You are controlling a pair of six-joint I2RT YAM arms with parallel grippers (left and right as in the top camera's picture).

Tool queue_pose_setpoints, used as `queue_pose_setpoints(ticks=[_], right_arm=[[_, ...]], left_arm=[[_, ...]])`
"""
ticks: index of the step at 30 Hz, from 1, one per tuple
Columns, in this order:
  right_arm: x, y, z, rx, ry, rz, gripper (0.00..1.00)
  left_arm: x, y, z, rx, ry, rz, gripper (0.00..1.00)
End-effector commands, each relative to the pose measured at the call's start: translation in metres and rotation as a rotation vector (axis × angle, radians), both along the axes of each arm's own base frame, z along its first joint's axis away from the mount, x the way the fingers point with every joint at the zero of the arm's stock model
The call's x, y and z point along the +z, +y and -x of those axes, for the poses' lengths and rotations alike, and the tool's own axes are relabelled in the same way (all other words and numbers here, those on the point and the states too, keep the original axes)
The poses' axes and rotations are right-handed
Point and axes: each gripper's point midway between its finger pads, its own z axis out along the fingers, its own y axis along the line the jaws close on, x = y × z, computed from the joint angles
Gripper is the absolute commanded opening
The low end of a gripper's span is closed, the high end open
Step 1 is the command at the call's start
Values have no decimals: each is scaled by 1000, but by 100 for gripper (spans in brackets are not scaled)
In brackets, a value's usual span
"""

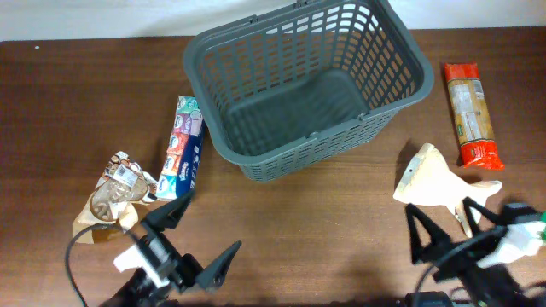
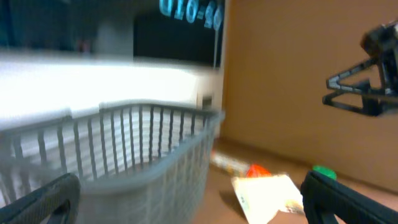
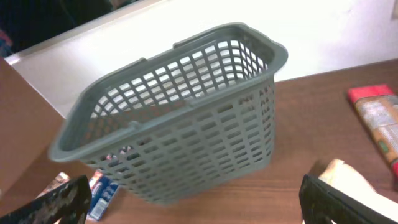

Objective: Pack container

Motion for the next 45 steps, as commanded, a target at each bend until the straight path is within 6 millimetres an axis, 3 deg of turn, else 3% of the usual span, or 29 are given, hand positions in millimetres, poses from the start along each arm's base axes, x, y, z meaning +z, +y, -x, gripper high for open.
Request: queue_pose_setpoints(ticks=[1, 2, 5, 8, 12, 16, 20, 23, 27, 30, 34, 37, 40, 45], right_arm=[[43, 7, 12, 54, -55, 26, 99], [63, 10, 19, 71, -99, 23, 99], [95, 8, 30, 61, -171, 39, 99], [110, -2, 33, 2, -152, 47, 99], [105, -14, 30, -60, 13, 71, 99], [99, -10, 26, -15, 173, 121, 99], [88, -5, 19, 17, 271, 116, 99], [75, -12, 8, -20, 331, 144, 99], [81, -12, -13, -26, 319, 146, 99], [90, -11, -32, -18, 296, 164, 99], [91, -10, -57, -3, 317, 196, 99], [86, -10, -81, 1, 363, 199, 99], [80, -9, -100, 4, 398, 200, 99], [72, -7, -127, 10, 441, 200, 99]], left_arm=[[29, -4, 16, -46, -95, 14, 99], [37, -6, 20, -61, -96, 12, 99], [57, -8, 21, -80, -79, -1, 99], [89, -13, 20, -104, -65, -44, 99], [130, -13, 3, -86, 29, -118, 99], [162, -17, -12, -128, 92, -164, 99], [175, -26, -20, -220, 94, -176, 99], [178, -33, -23, -303, 67, -187, 99], [174, -36, -21, -343, 136, -168, 100], [162, -33, -23, -256, 202, -185, 100], [116, -6, -35, 26, 404, -308, 100], [79, 9, -26, 129, 576, -405, 100], [59, 0, -14, 68, 682, -436, 100], [44, -28, -3, -66, 778, -467, 100]])
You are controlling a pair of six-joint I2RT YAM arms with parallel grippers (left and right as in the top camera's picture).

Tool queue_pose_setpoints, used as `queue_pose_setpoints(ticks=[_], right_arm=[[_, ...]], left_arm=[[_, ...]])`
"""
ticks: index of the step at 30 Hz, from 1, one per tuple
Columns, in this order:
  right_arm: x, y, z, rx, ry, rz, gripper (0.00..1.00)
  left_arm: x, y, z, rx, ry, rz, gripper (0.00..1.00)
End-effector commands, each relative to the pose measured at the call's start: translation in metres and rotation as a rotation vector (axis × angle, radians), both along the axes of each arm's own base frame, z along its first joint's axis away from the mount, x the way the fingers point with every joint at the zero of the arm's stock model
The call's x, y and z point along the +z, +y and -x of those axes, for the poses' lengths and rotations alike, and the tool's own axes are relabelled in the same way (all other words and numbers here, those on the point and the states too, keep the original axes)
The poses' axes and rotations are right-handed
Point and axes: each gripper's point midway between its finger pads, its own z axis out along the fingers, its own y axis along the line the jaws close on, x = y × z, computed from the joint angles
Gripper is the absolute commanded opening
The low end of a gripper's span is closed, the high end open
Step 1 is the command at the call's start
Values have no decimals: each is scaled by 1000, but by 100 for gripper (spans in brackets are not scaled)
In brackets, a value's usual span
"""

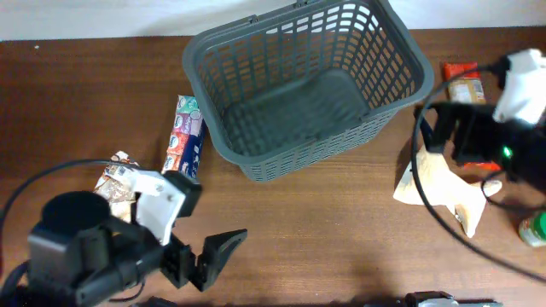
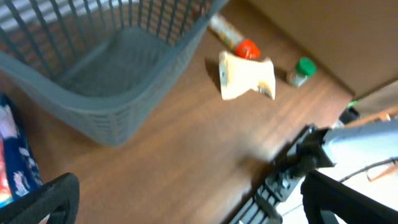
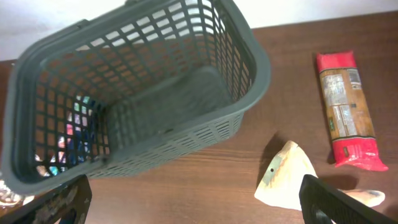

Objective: Pack container

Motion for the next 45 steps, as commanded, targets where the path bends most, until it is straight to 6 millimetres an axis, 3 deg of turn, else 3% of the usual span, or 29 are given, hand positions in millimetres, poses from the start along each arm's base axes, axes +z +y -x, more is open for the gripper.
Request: queue_pose_setpoints(ticks=[1, 2, 8, 12, 16, 24, 29, 35, 41, 42, 44, 45], right_arm=[[7, 2, -12, 13, -24, 14, 99], [7, 2, -16, 13, -27, 14, 99], [10, 2, -17, 12, -42, 14, 99], [12, 2, -21, 13, -54, 15, 99], [19, 8, -30, 90, -110, 53, 99], [31, 27, -62, 207, -201, 36, 98], [13, 46, -84, 297, -152, -36, 99], [-13, 50, -108, 307, -81, -53, 99], [-41, 63, -119, 380, -10, -21, 100], [-48, 66, -122, 381, 10, -9, 89], [-57, 69, -124, 377, 35, 11, 77], [-62, 69, -126, 371, 49, 27, 62]], left_arm=[[-9, -19, -1, -55, 59, -29, 99], [-17, -32, -1, -83, 92, -56, 99], [-57, -44, -16, 107, 200, -243, 100], [-75, -79, -1, 30, 250, -292, 100], [-90, -96, 8, 5, 262, -354, 100], [-104, -103, 1, 20, 257, -421, 99], [-110, -107, -1, 18, 270, -441, 99], [-112, -111, 2, 0, 289, -433, 99], [-109, -119, 2, -13, 288, -399, 99], [-108, -120, 1, -14, 284, -392, 99], [-107, -121, 1, -14, 281, -387, 99], [-107, -122, 0, -14, 280, -385, 99]])
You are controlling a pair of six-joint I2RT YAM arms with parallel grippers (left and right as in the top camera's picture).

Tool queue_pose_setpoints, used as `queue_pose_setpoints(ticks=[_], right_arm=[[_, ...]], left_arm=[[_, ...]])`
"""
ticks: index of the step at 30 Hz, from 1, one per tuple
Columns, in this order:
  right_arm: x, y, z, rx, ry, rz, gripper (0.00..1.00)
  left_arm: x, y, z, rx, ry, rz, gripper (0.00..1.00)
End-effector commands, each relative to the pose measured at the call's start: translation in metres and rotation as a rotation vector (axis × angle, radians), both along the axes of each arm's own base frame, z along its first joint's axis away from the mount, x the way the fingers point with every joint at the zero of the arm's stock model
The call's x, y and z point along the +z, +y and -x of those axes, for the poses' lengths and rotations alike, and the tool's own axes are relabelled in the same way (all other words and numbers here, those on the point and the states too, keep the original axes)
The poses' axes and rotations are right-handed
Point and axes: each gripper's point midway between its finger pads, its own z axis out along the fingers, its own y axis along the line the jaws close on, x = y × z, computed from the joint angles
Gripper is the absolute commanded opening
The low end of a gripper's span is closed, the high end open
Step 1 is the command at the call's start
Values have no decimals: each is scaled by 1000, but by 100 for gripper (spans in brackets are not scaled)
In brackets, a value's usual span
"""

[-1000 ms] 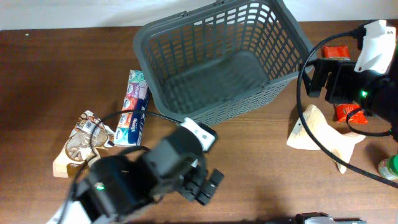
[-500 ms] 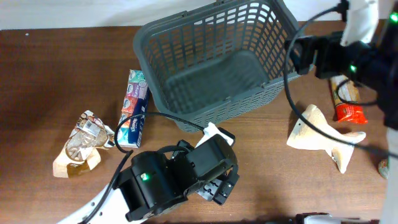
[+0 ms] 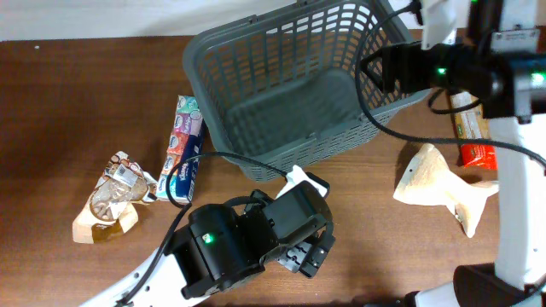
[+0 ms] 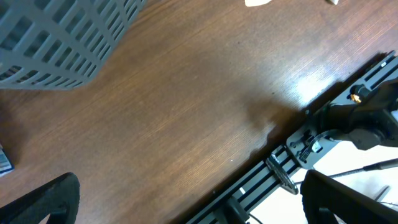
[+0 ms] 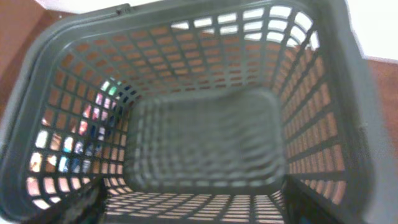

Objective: Pack container

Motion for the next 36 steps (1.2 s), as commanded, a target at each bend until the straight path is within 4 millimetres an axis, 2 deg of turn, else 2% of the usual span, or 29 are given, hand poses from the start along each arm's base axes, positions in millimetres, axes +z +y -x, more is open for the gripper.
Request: queue_pose_setpoints(ticks=[1, 4, 6, 8, 9, 12, 18, 22, 27, 32, 36], right_arm=[[-12, 9, -4, 18, 15, 66, 53], [-21, 8, -6, -3, 34, 118, 32], [-25, 4, -7, -26, 41, 151, 20], [-27, -1, -10, -47, 40, 176, 6], [-27, -3, -11, -54, 37, 183, 4], [-25, -5, -14, -63, 24, 187, 4], [-27, -8, -19, -78, 18, 204, 4], [-38, -13, -29, -104, 34, 238, 4], [-55, -12, -37, -101, 75, 249, 4], [-57, -13, -38, -100, 80, 251, 4], [-57, -13, -37, -100, 81, 252, 4]], left_arm=[[3, -4, 1, 1, 7, 21, 99], [3, -4, 1, 1, 7, 21, 100], [3, -5, 0, 4, 2, 21, 57], [5, -5, -4, 14, -19, 23, 6], [6, -5, -6, 22, -29, 25, 2], [8, -4, -12, 54, -53, 26, 2], [11, 9, -28, 286, -74, 53, 2], [9, 8, -29, 336, -51, 69, 2], [-6, -1, -35, 339, -48, 24, 2], [-30, -10, -40, 338, -23, -55, 2], [-41, -13, -42, 337, -13, -89, 2]])
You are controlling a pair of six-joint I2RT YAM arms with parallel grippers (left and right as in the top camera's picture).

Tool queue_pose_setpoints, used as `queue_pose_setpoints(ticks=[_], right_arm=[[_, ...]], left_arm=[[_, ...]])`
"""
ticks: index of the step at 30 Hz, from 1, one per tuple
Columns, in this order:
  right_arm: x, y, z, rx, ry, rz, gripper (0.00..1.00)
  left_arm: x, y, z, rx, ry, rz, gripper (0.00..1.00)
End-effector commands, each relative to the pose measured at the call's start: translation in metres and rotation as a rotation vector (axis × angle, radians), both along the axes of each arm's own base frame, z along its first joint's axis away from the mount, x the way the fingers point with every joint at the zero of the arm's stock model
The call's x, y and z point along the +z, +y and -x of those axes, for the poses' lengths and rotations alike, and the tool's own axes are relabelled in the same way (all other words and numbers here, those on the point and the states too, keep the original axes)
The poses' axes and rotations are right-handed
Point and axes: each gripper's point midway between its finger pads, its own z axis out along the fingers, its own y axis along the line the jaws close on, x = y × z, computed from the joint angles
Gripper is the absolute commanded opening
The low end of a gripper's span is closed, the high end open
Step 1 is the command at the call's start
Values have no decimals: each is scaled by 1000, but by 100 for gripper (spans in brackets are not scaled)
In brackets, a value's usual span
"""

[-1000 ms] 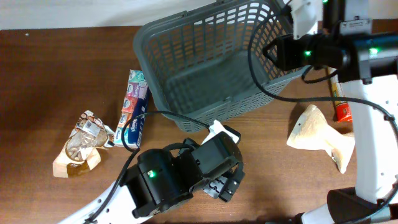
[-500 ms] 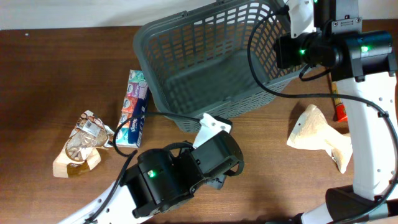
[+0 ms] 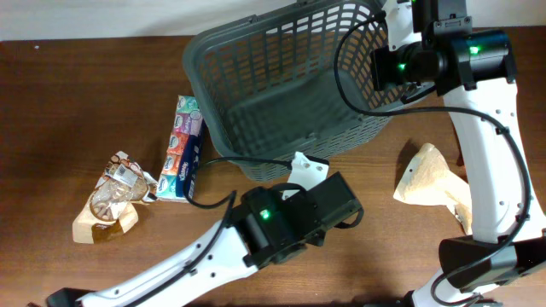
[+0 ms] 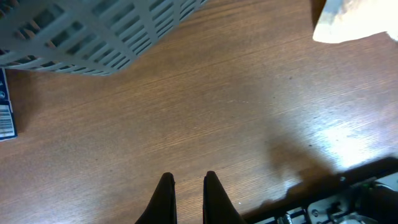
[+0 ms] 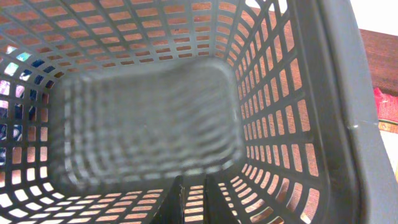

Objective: Pack container

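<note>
The grey slatted basket (image 3: 290, 85) stands empty at the back centre; the right wrist view looks down into it (image 5: 143, 118). My right gripper (image 5: 194, 186) hangs over the basket's right side, fingers close together, nothing between them. My left gripper (image 4: 186, 182) hovers over bare table in front of the basket, also closed and holding nothing. A tissue pack (image 3: 182, 147) lies left of the basket. A beige bag (image 3: 431, 175) lies to its right, with a corner showing in the left wrist view (image 4: 354, 18).
A crumpled brown snack bag (image 3: 111, 200) lies at the far left. A red packet's edge (image 5: 385, 102) shows beyond the basket's right wall. The white right arm (image 3: 486, 153) spans the table's right side. The front table edge and a mounting rail (image 4: 336, 202) are close.
Both grippers stood wide open, with their fingers at the frame edges; now both are shut. The left wrist has shifted right, toward the beige bag. The right one still hangs over the basket.
Both arms were low at the front table edge, grippers open. Then the left was raised at front left and the right was by the beige bag. Then the left was over the table's middle and the right over the basket. Now both are shut, empty.
</note>
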Motion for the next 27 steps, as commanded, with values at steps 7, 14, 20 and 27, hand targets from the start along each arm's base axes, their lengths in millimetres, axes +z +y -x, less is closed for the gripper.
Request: queue_pose_setpoints(ticks=[7, 14, 20, 27], right_arm=[[7, -13, -2, -40, -33, 67, 4], [2, -13, -3, -42, -16, 74, 4], [-10, -15, 0, -44, 31, 88, 4], [-23, -15, 0, -42, 75, 96, 4]], left_arm=[[2, 5, -13, 41, -71, -40, 2], [5, 11, -21, 61, -122, -69, 2], [6, 18, -30, 92, -130, -76, 2], [7, 20, -35, 90, -136, -81, 2]])
